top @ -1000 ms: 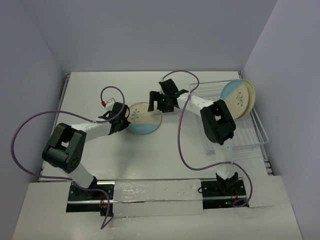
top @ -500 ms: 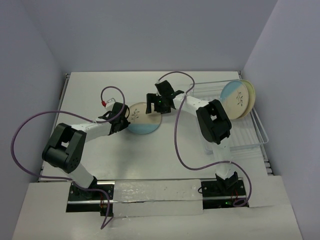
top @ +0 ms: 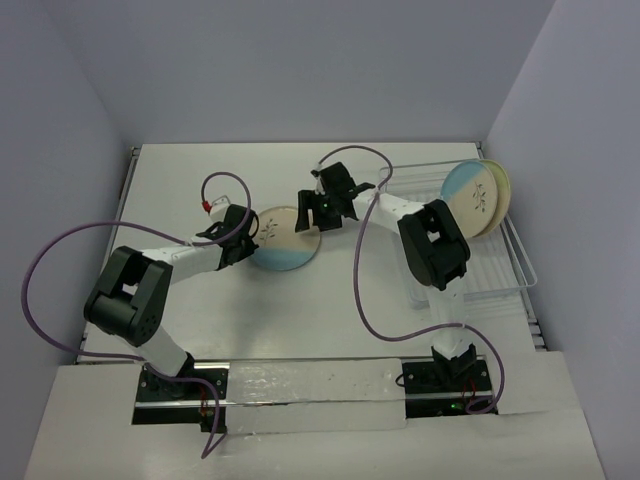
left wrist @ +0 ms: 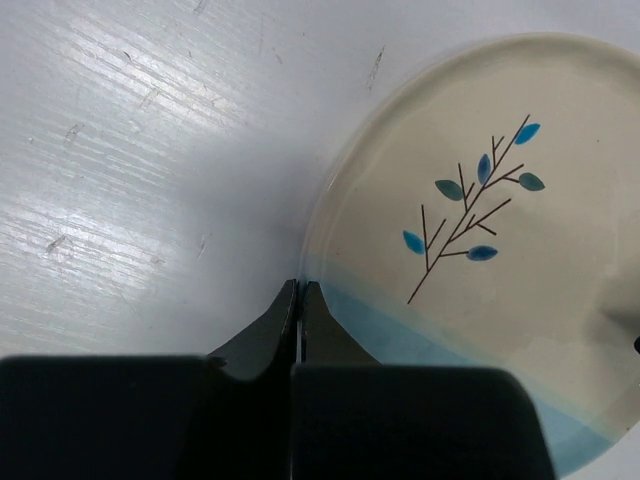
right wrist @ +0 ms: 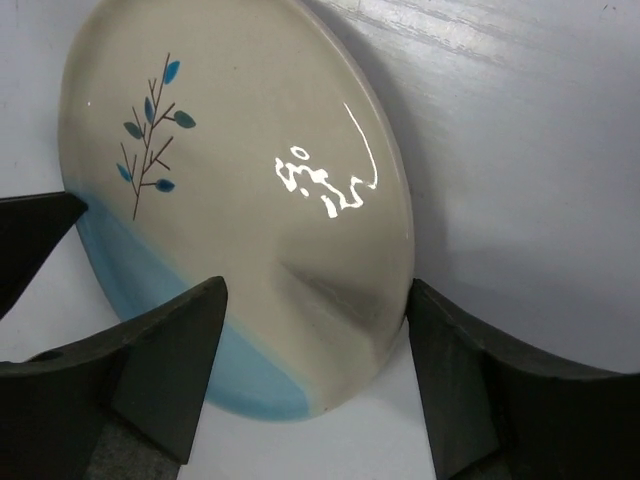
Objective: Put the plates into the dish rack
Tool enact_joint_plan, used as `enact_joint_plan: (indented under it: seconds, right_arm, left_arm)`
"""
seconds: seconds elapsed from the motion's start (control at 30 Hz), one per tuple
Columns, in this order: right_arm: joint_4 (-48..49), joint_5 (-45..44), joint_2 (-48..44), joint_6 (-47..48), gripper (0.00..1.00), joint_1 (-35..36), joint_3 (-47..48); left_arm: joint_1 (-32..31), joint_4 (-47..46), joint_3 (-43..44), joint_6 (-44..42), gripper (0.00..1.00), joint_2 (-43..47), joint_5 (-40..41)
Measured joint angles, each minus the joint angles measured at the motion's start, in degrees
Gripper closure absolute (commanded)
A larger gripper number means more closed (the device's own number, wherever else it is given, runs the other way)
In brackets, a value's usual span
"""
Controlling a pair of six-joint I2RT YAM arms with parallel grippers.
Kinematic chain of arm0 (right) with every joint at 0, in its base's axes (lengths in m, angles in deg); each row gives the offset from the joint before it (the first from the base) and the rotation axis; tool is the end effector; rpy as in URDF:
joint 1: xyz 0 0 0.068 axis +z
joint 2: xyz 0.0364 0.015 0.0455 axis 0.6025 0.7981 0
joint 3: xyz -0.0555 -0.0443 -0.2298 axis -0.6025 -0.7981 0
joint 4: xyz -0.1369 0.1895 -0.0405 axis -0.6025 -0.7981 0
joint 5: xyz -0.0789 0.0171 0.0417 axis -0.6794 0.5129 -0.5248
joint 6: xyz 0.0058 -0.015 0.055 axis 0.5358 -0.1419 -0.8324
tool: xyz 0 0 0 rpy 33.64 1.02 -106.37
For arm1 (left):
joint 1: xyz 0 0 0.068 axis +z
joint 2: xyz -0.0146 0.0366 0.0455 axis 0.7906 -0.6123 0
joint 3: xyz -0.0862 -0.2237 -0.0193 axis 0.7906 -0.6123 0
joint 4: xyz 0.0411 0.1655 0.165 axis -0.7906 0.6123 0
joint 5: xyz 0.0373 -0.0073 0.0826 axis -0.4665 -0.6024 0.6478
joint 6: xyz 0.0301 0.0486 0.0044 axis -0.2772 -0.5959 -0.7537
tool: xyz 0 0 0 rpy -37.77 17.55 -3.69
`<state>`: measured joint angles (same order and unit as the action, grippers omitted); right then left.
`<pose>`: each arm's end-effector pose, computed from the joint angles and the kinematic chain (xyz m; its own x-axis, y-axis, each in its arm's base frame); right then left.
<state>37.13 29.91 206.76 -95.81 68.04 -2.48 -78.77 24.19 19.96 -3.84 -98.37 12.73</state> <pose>0.3585 0.2298 0.1502 -0.8637 -0.0895 -0.4960 -0.3506 0.8137 0.4637 0.2702 -0.1185 0.1345 -0.6358 -0.4712 -0.6114 -0.3945 0.8792 -0.2673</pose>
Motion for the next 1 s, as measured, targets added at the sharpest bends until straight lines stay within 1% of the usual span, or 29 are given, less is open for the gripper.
enact_joint_plan:
  seconds: [0.07, 0.17, 0.27, 0.43, 0.57, 0.7, 0.8, 0.87, 0.97, 1.0]
  right_arm:
    - [0.4, 0.4, -0.4, -0.5, 0.44, -0.4, -0.4]
    - [1.8, 0.7, -2.3, -1.3, 0.49, -0.8, -1.5]
    - [4.2, 2.0, -5.7, -2.5, 0.50, -1.0, -2.7]
    - [11.1, 10.2, -10.8, -5.4, 0.51, -0.2, -3.2]
    - [15.5, 16.0, -11.6, -7.4, 0.51, 2.0, -3.2]
    - [16.2, 19.2, -11.2, -8.6, 0.53, 4.3, -3.4]
    - [17.0, 19.0, -11.1, -8.9, 0.58, 4.9, -3.6]
    - [17.1, 17.0, -11.2, -8.9, 0.59, 4.7, -3.7]
    - [16.1, 11.7, -11.7, -8.9, 0.73, 4.6, -3.8]
    - [15.5, 9.4, -11.9, -8.7, 0.75, 4.6, -4.0]
  left_arm:
    - [0.1, 0.2, 0.0, -0.2, 1.00, 0.0, 0.5]
    - [0.2, 0.2, 0.0, -0.3, 1.00, 0.0, 0.6]
    - [0.3, 0.3, -0.1, -0.3, 1.00, 0.0, 0.6]
    - [0.3, 0.4, -0.1, -0.3, 1.00, -0.2, 1.2]
    - [-0.4, -2.9, -0.1, 0.0, 1.00, -1.4, -2.1]
    - [-1.1, -4.3, -0.1, 0.1, 1.00, -1.9, -4.5]
    - [-1.1, -4.4, -0.1, 0.0, 1.00, -1.9, -4.8]
    - [-1.1, -4.4, -0.1, 0.0, 1.00, -1.9, -4.8]
    - [-1.1, -4.4, -0.1, 0.0, 1.00, -1.9, -4.8]
    - [-1.1, -4.4, -0.2, 0.1, 1.00, -1.9, -4.8]
